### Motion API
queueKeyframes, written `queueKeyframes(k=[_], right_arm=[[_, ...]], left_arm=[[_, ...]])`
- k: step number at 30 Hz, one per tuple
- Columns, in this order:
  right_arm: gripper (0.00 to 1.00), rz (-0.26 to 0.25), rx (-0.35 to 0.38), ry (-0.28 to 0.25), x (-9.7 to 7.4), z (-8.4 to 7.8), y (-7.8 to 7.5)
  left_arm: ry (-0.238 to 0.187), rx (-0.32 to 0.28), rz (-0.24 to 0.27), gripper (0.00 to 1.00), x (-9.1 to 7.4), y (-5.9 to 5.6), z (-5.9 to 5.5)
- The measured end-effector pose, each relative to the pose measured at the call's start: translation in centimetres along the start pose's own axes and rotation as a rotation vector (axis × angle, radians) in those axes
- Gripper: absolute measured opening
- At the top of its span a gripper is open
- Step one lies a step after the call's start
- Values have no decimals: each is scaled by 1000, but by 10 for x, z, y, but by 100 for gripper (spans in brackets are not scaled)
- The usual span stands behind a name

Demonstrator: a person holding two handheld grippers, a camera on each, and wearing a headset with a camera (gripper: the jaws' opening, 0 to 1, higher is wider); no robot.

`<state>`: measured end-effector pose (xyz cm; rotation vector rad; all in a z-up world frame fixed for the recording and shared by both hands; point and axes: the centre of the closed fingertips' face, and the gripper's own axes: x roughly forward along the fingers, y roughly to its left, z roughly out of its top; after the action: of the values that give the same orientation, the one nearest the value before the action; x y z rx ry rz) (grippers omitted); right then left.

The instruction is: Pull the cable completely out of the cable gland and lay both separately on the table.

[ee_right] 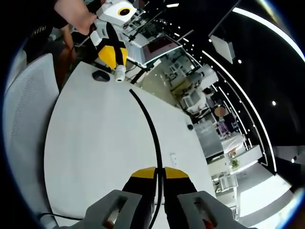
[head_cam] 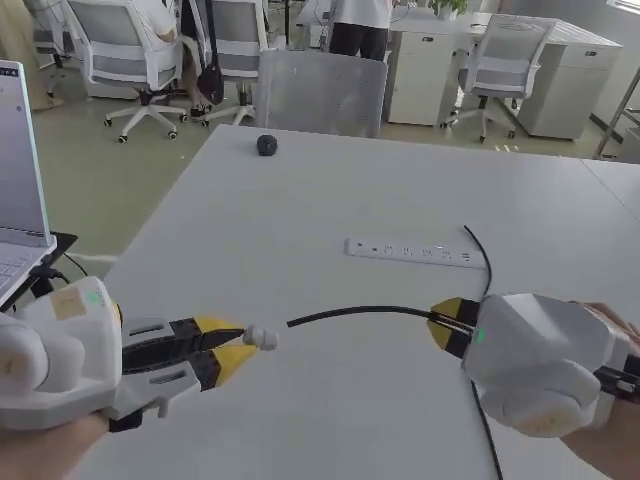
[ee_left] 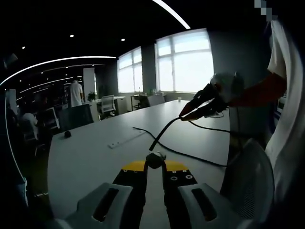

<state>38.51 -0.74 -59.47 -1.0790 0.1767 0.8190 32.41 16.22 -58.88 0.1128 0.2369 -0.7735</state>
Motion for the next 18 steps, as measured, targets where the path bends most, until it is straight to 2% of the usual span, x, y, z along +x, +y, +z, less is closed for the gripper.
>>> queueKeyframes(k=[2, 8, 14, 18], right_arm=[[0, -4, 5, 4, 2, 0, -2], [0, -15, 26, 19, 12, 0, -11], [0, -23, 51, 27, 33, 5, -23], [0, -23, 64, 34, 54, 9, -33]], left_arm=[[-25, -25, -8, 13, 0, -2, 4], [-26, -30, -8, 12, 2, -3, 1], [-48, -65, -7, 12, 3, -5, 0], [-64, -83, -3, 12, 4, -5, 0]])
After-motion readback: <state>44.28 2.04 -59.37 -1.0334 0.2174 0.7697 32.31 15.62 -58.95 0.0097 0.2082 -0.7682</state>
